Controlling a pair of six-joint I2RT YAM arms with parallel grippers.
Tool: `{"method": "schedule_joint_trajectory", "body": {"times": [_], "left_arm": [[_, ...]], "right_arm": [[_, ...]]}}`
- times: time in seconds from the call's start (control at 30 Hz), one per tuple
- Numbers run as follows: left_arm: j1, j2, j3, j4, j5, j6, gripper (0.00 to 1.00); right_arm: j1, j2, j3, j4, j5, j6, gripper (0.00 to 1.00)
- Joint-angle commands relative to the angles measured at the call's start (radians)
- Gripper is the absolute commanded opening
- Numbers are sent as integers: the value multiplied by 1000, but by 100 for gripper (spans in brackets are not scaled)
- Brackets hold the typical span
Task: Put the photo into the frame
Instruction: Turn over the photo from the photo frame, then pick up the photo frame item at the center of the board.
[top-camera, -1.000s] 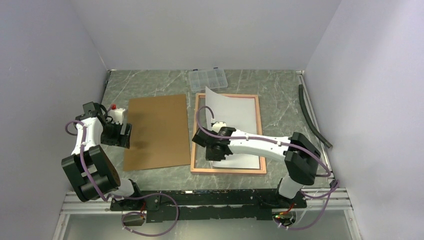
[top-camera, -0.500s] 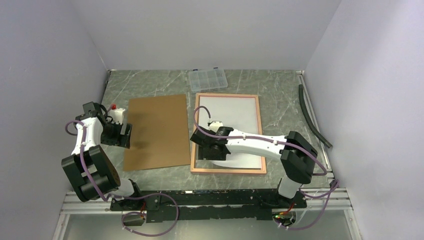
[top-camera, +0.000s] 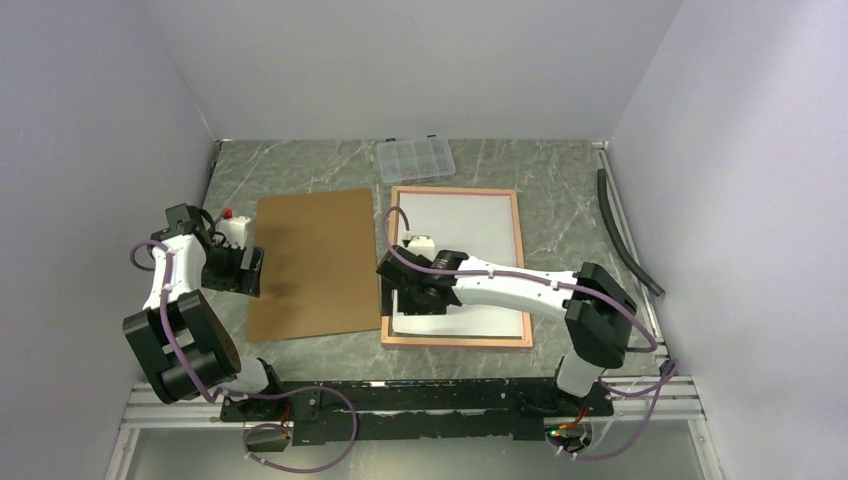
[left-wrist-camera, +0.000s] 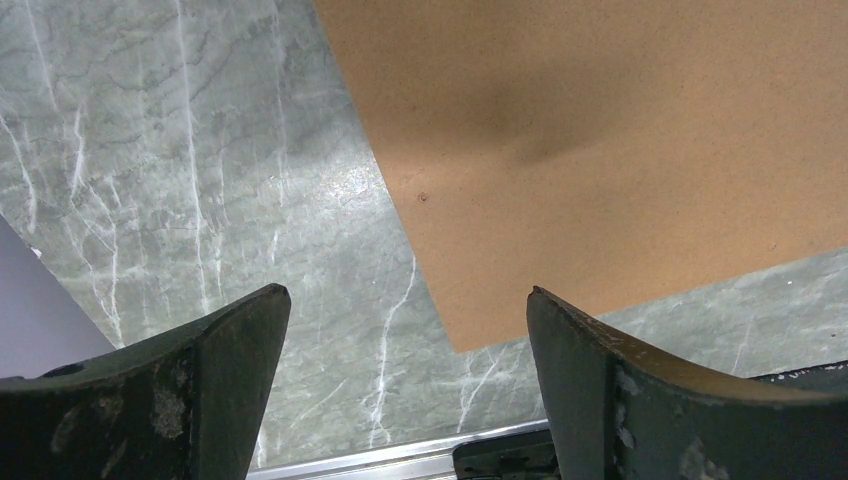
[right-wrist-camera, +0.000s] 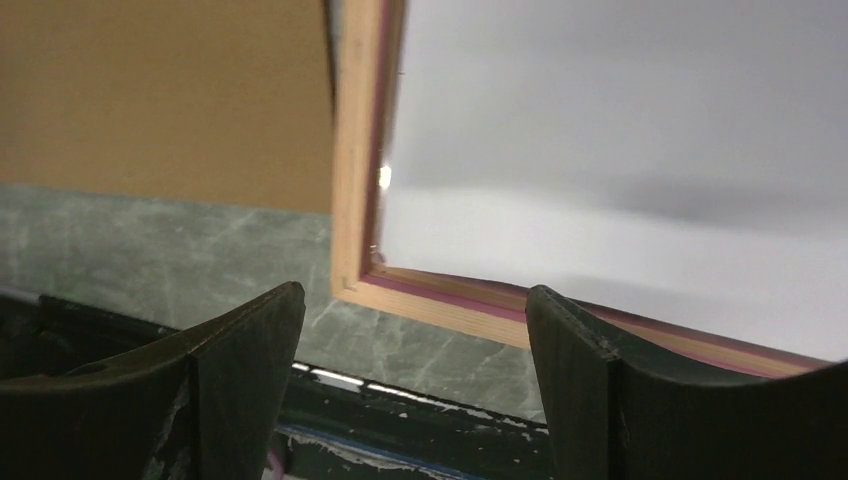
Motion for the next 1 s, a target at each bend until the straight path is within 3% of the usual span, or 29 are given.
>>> {"method": "schedule_joint_trajectory", "body": {"times": [0.0,0.13,0.23,0.47,0.73,0.97], "left_arm": [[-4,3,21,1,9,3,95],[-2,6,39,-8,-10,15,95],[12,5,43,-9,-24,30,95],[102,69,60,22,-38,61,94],[125,143,-21,179,-138,65,90],[118,241,-27,268,-180,17,88]], "right_arm": [[1,-51,11,131,-67,-91,85],[2,41,101,121,-153,-132,80],[0,70,87,226,-260,-152,77],[-38,200,228,296,-342,-228,78],[-136,351,358,318,-332,-245,82],[-164,477,476,236,-284,-248,84]]}}
